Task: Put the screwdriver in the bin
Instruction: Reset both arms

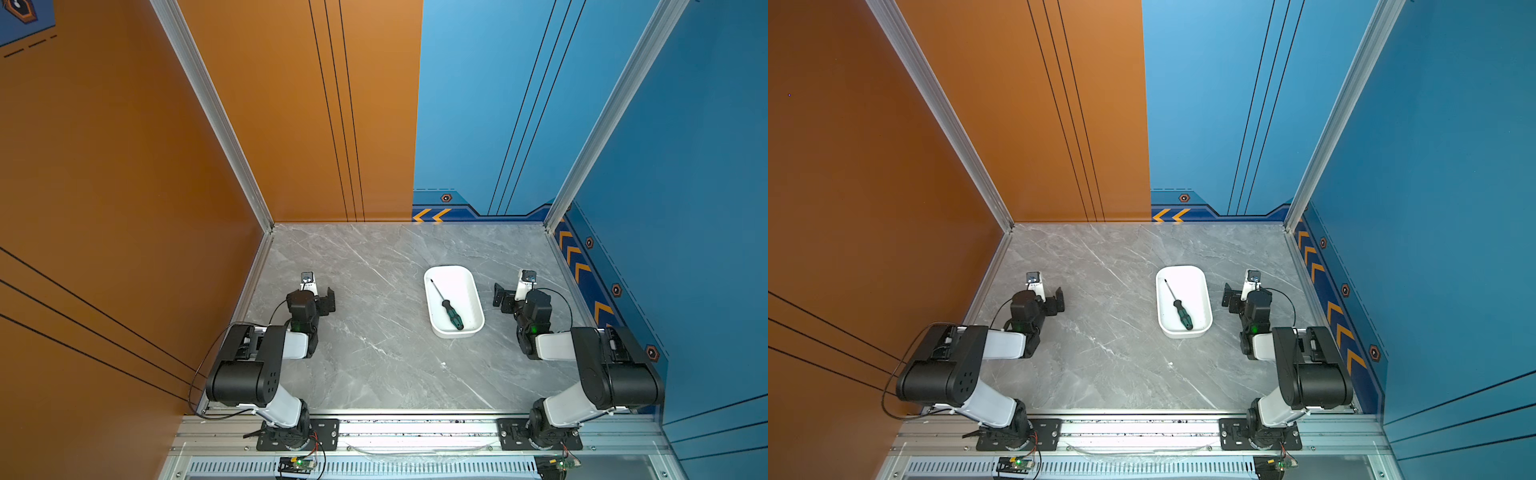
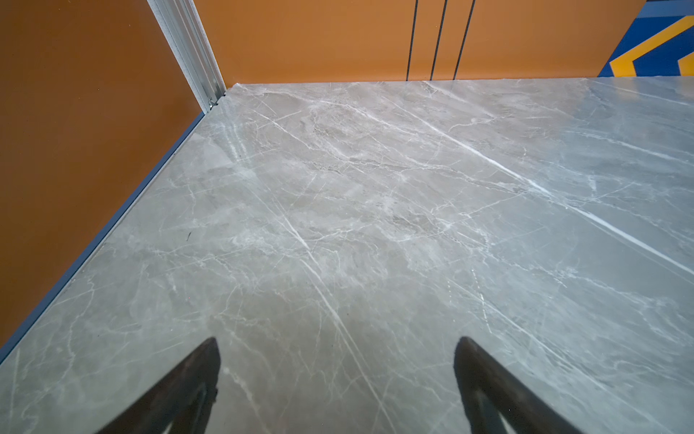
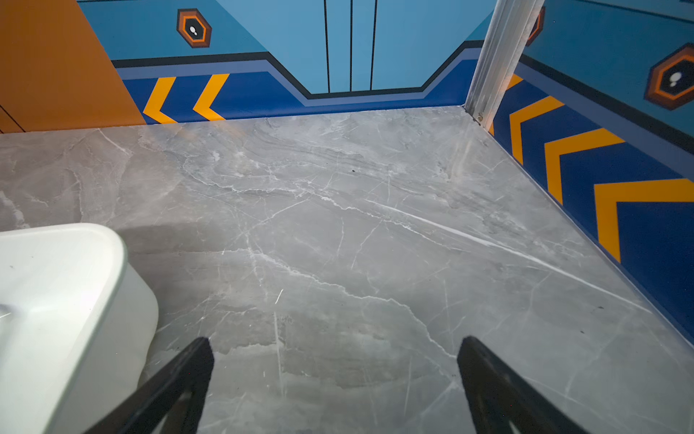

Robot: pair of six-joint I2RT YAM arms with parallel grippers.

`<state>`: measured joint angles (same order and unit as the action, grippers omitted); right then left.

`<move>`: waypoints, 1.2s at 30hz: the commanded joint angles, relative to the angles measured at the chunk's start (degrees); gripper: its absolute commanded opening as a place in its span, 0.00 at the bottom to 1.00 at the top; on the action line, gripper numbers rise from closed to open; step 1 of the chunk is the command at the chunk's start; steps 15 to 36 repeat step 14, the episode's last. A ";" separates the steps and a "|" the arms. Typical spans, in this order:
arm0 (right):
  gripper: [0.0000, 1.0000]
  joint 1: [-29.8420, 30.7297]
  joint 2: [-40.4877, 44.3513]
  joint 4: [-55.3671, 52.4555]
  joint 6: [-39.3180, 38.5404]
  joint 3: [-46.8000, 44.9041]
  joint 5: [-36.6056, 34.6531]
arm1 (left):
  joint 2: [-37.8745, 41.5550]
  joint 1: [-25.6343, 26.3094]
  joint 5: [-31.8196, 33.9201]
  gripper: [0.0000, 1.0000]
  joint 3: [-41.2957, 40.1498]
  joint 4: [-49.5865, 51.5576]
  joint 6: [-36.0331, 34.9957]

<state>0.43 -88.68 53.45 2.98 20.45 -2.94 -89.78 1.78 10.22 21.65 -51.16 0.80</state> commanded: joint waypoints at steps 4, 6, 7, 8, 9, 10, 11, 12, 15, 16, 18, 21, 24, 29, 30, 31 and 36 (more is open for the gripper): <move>1.00 0.05 0.00 -1.32 0.81 0.98 -0.81 | 0.10 -0.20 -1.17 0.98 0.08 -1.78 -0.95; 1.00 0.18 -0.01 -1.40 0.82 0.99 -0.99 | 0.05 -0.20 -1.17 0.98 0.23 -1.76 -0.93; 1.00 0.27 -0.02 -1.43 0.75 1.00 -1.20 | 0.05 -0.20 -1.22 0.98 0.19 -1.75 -0.92; 1.00 0.21 0.00 -1.51 0.85 1.10 -1.05 | 0.04 -0.20 -1.22 0.98 0.22 -1.76 -0.97; 1.00 0.17 0.00 -1.51 0.86 1.09 -1.03 | 0.00 -0.20 -1.22 0.98 0.25 -1.75 -0.97; 1.00 0.19 0.00 -1.45 0.88 1.11 -1.05 | 0.05 -0.20 -1.17 0.98 0.17 -1.75 -0.97; 1.00 0.19 0.00 -1.50 0.88 1.09 -1.06 | 0.05 -0.20 -1.18 0.98 0.19 -1.75 -0.96; 1.00 0.17 0.00 -1.51 0.82 1.01 -1.10 | 0.07 -0.20 -1.17 0.98 0.19 -1.81 -0.95; 1.00 0.47 0.00 -1.16 0.66 0.91 -1.70 | 0.04 -0.20 -1.17 0.98 0.04 -1.75 -0.95; 1.00 0.47 0.00 -1.16 0.66 0.91 -1.70 | 0.04 -0.20 -1.17 0.98 0.04 -1.75 -0.95; 1.00 0.47 0.00 -1.16 0.66 0.91 -1.70 | 0.04 -0.20 -1.17 0.98 0.04 -1.75 -0.95; 1.00 0.47 0.00 -1.16 0.66 0.91 -1.70 | 0.04 -0.20 -1.17 0.98 0.04 -1.75 -0.95; 1.00 0.47 0.00 -1.16 0.66 0.91 -1.70 | 0.04 -0.20 -1.17 0.98 0.04 -1.75 -0.95; 1.00 0.47 0.00 -1.16 0.66 0.91 -1.70 | 0.04 -0.20 -1.17 0.98 0.04 -1.75 -0.95; 1.00 0.47 0.00 -1.16 0.66 0.91 -1.70 | 0.04 -0.20 -1.17 0.98 0.04 -1.75 -0.95; 1.00 0.47 0.00 -1.16 0.66 0.91 -1.70 | 0.04 -0.20 -1.17 0.98 0.04 -1.75 -0.95; 1.00 0.47 0.00 -1.16 0.66 0.91 -1.70 | 0.04 -0.20 -1.17 0.98 0.04 -1.75 -0.95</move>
